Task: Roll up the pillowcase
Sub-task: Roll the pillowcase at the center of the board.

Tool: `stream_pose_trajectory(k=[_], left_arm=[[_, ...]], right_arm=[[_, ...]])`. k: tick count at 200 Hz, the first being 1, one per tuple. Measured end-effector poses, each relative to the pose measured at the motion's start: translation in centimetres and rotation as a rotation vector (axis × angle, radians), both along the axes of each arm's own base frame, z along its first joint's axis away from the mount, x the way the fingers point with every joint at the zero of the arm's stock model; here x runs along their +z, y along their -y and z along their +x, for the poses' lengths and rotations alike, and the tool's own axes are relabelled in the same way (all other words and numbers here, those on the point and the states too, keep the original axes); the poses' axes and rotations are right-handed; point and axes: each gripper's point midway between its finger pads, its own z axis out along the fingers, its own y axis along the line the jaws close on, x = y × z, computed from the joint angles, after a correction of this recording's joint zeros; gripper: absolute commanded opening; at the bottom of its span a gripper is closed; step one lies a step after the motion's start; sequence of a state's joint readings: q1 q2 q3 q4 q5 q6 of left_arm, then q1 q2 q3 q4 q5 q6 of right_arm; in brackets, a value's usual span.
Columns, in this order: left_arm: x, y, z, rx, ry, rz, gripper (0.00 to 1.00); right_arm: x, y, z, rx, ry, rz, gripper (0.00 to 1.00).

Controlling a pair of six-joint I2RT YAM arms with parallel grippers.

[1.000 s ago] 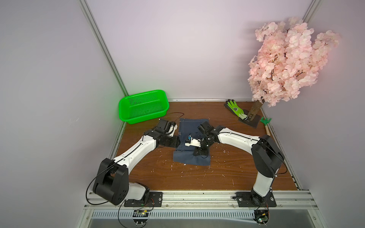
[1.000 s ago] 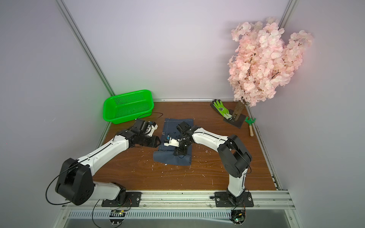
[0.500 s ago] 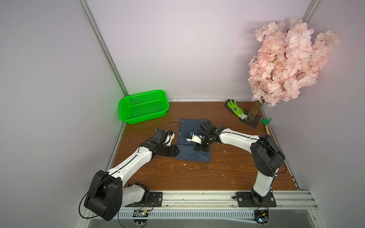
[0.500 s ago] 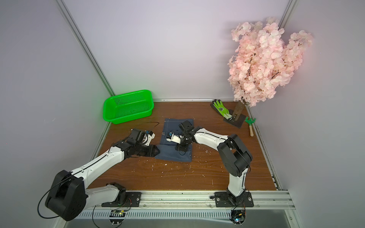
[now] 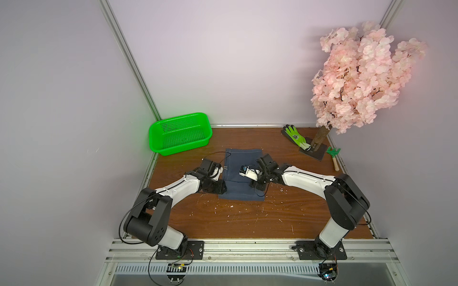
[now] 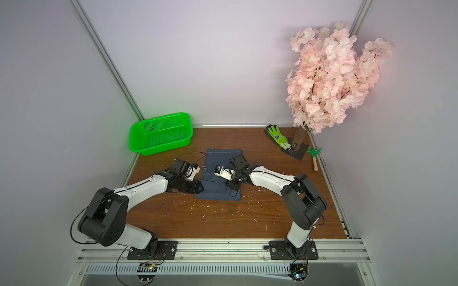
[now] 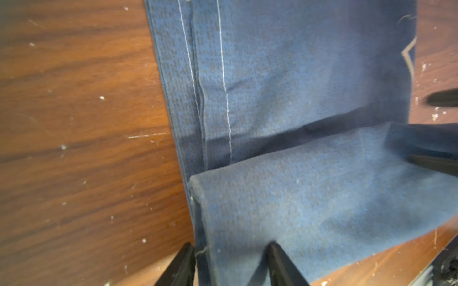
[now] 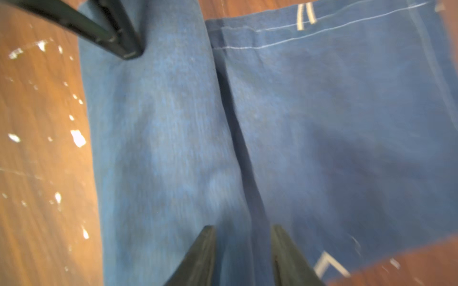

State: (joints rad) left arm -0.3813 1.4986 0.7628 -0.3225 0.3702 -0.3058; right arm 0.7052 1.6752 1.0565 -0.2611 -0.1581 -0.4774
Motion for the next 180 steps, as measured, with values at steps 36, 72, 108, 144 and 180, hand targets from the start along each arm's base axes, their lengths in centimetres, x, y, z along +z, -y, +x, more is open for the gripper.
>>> stream_pose_trajectory(k=[36, 72, 108, 144, 180], left_arm=[[-1.1, -0.1, 0.3, -0.005, -0.01, 0.018, 0.49], [-1.1, 0.2, 1.1, -0.016, 0.0, 0.018, 0.48], [-1.0, 0.1, 1.4, -0.013, 0.002, 0.019, 0.46], [-1.0, -0.4, 1.7, 0.003, 0.0, 0.01, 0.45], [-1.1, -0.2, 1.7, -0.011, -0.004, -0.005, 0.44]], right_arm=[[1.4, 2.4, -1.4, -0.05, 0.053, 0.005, 0.45], [-0.9, 4.9, -1.8, -0.119, 0.031, -0.059, 0.38], [-2.9, 6.0, -0.8, -0.168, 0.009, -0.101, 0.34], [-4.1, 6.4, -0.8, -0.179, 0.005, -0.134, 0.34], [-2.9, 6.5, -0.7, -0.182, 0.037, -0.129, 0.38]])
